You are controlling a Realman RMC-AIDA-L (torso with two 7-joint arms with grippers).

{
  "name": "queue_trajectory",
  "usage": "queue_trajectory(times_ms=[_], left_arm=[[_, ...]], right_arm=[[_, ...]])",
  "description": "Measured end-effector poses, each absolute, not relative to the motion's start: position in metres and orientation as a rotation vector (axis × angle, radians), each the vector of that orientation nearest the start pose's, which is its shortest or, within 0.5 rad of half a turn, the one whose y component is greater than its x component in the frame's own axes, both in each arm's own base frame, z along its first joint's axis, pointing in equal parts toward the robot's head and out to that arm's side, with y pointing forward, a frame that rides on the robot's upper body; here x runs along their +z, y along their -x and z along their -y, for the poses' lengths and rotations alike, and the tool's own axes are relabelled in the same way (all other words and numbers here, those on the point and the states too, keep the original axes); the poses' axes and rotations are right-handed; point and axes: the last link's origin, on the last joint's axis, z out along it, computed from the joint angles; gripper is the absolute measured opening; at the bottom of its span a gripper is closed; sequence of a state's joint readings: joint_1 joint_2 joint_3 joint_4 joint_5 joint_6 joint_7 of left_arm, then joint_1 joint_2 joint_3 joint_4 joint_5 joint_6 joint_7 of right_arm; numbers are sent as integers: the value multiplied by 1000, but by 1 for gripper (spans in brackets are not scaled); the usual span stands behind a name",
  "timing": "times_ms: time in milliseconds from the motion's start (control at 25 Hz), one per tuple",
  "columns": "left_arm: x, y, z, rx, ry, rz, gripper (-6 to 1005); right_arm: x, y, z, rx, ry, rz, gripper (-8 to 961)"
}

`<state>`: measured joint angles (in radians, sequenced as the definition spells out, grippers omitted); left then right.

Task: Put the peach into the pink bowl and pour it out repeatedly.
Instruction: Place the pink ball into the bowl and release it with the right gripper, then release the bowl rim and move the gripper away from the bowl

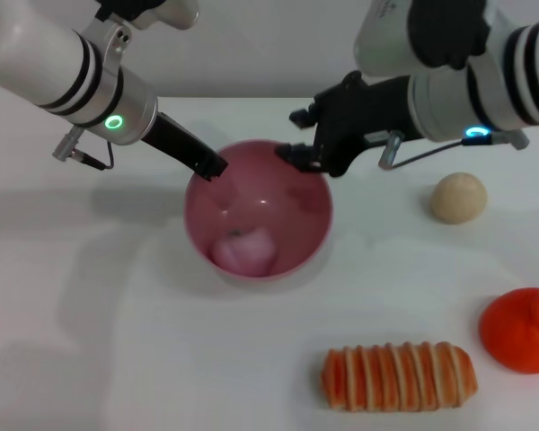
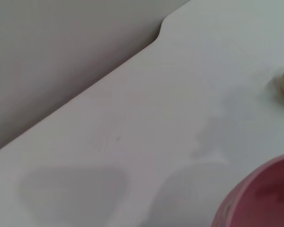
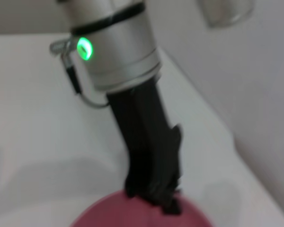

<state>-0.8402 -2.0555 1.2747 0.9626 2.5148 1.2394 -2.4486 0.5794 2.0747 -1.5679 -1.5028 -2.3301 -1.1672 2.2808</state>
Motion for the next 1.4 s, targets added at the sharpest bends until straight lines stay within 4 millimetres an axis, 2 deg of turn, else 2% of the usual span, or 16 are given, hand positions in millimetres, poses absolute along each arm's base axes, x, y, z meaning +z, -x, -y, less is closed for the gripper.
queue_trajectory(times_ms=[200,320,480,680,840,880,1120,1400], left_arm=[[-21,162,-421,279,2577,845,75],[-25,165,-419,301,2587,849,76],[-27,168,-418,318,2591,861,77],[-29,174,-415,333,2590,890,77],[-29,176,-414,340,2590,899,78],[-29,176,-414,340,2590,899,78],[-35,181,-411,358,2592,918,79],[-39,185,-408,368,2589,943,80]], right_arm=[[0,-90,-369,168,2588,-148,376],[16,-99,-370,318,2472,-117,414],[36,-127,-376,525,2217,-115,414],[60,-173,-384,715,1975,-213,414],[70,-189,-382,830,1881,-191,414],[77,-201,-377,901,1811,-147,414],[85,-218,-363,1005,1660,-29,414],[81,-222,-361,1014,1654,-13,414]])
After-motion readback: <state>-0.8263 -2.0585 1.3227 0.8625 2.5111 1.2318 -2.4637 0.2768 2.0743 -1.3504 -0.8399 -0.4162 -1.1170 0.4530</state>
